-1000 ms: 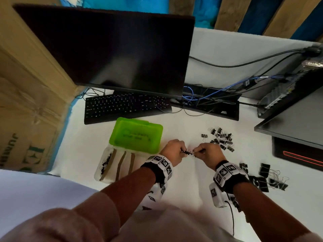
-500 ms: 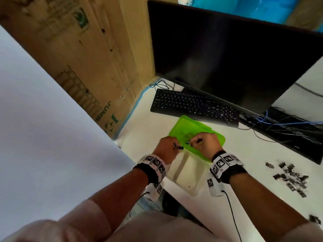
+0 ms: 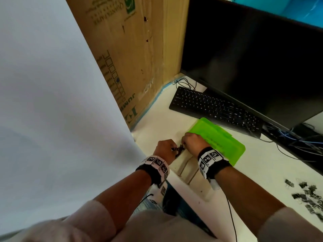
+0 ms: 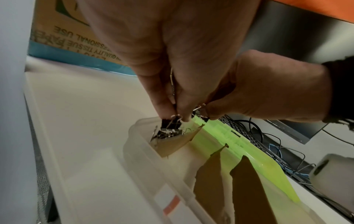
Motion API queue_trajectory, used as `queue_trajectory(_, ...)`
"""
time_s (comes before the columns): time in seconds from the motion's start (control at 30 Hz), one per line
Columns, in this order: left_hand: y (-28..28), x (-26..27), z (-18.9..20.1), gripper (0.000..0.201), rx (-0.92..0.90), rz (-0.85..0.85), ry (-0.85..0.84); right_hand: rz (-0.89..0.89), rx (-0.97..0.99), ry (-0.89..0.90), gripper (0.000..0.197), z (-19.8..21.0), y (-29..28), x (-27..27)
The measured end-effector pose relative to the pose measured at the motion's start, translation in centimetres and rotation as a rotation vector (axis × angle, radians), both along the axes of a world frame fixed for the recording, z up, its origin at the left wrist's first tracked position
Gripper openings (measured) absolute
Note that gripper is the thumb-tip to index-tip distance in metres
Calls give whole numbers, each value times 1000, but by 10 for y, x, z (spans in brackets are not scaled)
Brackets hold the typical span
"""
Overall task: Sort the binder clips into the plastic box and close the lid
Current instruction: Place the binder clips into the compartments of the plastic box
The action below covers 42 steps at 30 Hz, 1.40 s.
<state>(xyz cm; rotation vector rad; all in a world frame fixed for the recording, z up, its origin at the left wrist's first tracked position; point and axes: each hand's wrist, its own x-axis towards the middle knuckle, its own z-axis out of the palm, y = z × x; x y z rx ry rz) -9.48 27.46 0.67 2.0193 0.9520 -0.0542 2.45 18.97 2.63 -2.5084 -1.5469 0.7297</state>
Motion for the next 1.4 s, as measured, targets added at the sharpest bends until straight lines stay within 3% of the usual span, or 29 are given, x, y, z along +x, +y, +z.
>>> queue_trajectory(0.27, 2, -2, -8, 38, -117, -43, -38, 29, 25, 113, 36, 2, 1, 1)
queue_trajectory(0.47, 4, -5, -9, 58, -106, -102, -46, -72, 125, 219, 45, -3, -2, 5)
queue_trajectory(0.63, 9, -8, -6, 60, -53, -141, -22, -189, 282, 351, 38, -5, 3, 1)
queue_trajectory(1.0, 12, -12, -13, 24, 80, -230, -70, -99, 162, 298, 42, -7, 0, -6)
queue_trajectory(1.13, 11, -10, -14, 27, 162, -307, -112, -123, 182, 264, 40, -4, -9, -1)
queue_trajectory(1.23, 21, -1, -12, 40, 222, -247, -144, -157, 179, 220, 38, -5, -22, 5)
queue_trajectory(1.33, 38, 5, -14, 57, 198, -168, 0, -204, 177, 197, 37, -2, -38, 11)
queue_trajectory(1.4, 42, 8, -21, 51, 183, -216, 64, -219, 173, 186, 35, -1, -47, 13)
